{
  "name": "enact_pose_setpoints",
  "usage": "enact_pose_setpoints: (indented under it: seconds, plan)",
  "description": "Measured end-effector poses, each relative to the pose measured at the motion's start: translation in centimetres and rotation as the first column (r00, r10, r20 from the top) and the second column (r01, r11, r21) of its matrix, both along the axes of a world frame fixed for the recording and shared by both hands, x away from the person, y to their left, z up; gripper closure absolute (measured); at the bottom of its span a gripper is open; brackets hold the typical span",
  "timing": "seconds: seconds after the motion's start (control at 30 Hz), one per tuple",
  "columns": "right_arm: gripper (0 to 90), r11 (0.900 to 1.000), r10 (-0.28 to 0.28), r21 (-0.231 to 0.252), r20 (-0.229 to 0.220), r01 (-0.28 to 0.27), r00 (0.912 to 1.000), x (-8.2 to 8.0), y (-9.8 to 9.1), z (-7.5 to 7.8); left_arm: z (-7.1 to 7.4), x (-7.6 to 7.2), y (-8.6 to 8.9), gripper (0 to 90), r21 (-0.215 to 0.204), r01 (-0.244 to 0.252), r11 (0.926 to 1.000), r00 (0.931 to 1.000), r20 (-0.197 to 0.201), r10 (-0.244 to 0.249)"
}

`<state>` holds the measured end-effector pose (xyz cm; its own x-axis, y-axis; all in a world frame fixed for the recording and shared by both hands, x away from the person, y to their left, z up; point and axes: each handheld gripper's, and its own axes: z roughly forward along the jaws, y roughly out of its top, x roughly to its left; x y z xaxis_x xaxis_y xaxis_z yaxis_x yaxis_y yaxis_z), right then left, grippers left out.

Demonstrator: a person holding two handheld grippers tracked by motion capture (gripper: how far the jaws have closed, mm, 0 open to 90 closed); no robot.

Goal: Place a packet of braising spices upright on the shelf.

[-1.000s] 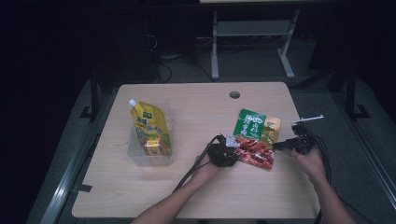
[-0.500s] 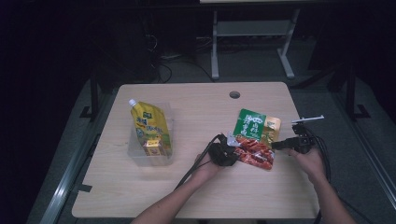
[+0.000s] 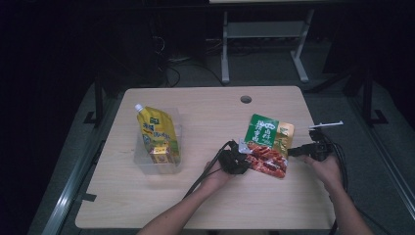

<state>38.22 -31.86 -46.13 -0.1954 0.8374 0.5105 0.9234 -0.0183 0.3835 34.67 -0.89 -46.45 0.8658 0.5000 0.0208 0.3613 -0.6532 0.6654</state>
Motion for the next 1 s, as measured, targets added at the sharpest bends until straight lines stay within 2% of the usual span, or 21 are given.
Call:
enact_pose_setpoints:
  seconds: [0.07, 0.2, 0.27, 0.4, 0.47, 0.53, 0.63, 0.7, 0.8, 0.83, 1.0]
  plan:
    - [66.3, 0.9997, -0.016, 0.016, -0.002, 0.016, 0.9999, 0.0, 0.1, -0.1, 0.0, 0.0, 0.0, 68.4, 0.001, 0.001, 1.0000, 1.0000, 0.000, -0.001]
    - [67.1, 0.9990, -0.004, 0.044, 0.002, 0.004, 1.0000, 0.2, 0.6, -0.3, 0.0, 0.0, 0.0, 68.5, 0.004, 0.002, 1.0000, 1.0000, 0.002, -0.002]
    - [67.4, 0.9991, 0.002, 0.042, 0.002, -0.003, 1.0000, 0.2, 0.7, -0.3, 0.0, 0.0, 0.0, 68.5, 0.004, 0.003, 1.0000, 1.0000, 0.001, -0.003]
    - [69.8, 0.9951, 0.023, 0.097, -0.015, -0.021, 0.9996, 0.3, 0.8, -0.6, 0.0, 0.0, 0.0, 68.5, 0.003, 0.004, 1.0000, 1.0000, 0.001, -0.004]
    - [69.6, 0.9968, 0.029, 0.075, -0.011, -0.028, 0.9995, 0.3, 1.1, -0.4, 0.0, 0.0, -0.1, 68.5, 0.005, 0.004, 1.0000, 1.0000, 0.002, -0.004]
    - [67.9, 0.9992, 0.013, 0.037, 0.010, -0.013, 0.9999, 0.3, 1.0, -0.2, 0.0, 0.0, -0.1, 68.5, 0.005, 0.003, 1.0000, 1.0000, 0.002, -0.003]
    - [65.6, 1.0000, -0.005, -0.007, 0.018, 0.005, 0.9998, 0.3, 0.7, 0.0, 0.0, 0.0, -0.1, 68.5, 0.005, 0.005, 1.0000, 1.0000, 0.001, -0.005]
    - [64.3, 0.9997, -0.015, -0.019, 0.034, 0.015, 0.9993, 0.3, 0.4, 0.0, 0.1, 0.0, -0.1, 68.6, 0.008, 0.004, 1.0000, 1.0000, 0.000, -0.004]
    - [61.4, 0.9973, -0.022, -0.068, 0.057, 0.026, 0.9981, 0.7, 0.3, 0.2, 0.1, 0.0, -0.1, 68.5, 0.012, 0.004, 0.9999, 1.0000, 0.002, -0.004]
    - [60.5, 0.9963, -0.030, -0.079, 0.046, 0.033, 0.9985, 0.9, 0.4, 0.3, 0.1, 0.1, -0.1, 68.4, 0.014, 0.005, 0.9999, 1.0000, 0.002, -0.005]
    - [58.0, 0.9881, -0.041, -0.144, 0.099, 0.054, 0.9943, 2.3, 0.8, 1.2, 0.1, 0.6, 0.1, 68.1, 0.017, -0.011, 0.9998, 0.9999, 0.002, 0.011]
